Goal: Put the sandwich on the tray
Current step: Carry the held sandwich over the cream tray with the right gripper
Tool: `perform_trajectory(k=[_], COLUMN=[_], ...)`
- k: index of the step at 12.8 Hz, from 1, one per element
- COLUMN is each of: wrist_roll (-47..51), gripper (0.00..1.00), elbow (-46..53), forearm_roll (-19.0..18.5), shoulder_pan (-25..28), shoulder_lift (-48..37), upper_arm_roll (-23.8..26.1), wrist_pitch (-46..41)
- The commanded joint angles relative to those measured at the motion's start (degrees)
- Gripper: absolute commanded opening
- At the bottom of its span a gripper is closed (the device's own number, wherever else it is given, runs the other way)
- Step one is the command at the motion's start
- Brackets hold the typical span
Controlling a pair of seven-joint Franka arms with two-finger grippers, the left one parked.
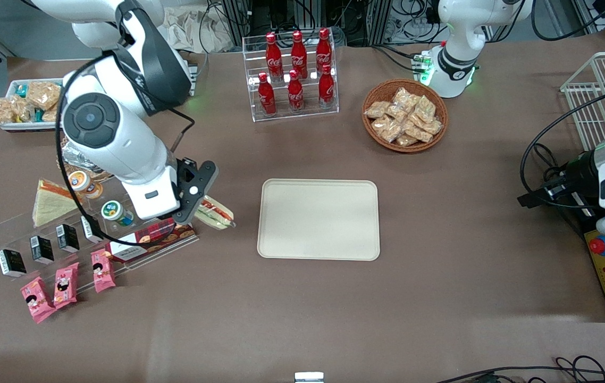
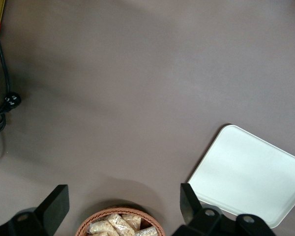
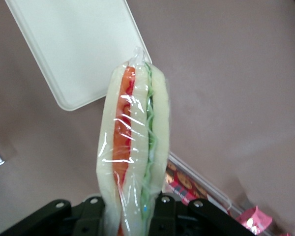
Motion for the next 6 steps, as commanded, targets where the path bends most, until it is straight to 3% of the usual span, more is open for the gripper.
perform_trajectory(k=[1, 6], wrist_roll=[1.06, 2.48], gripper=[0.27, 0.27], elbow=[0.80, 0.98], forearm_roll=[0.68, 0.15], shoulder_pan=[3.24, 10.88], shoulder_lift=[2.72, 8.86], upper_arm_roll=[-0.67, -0.67], wrist_pitch=[2.75, 12.04])
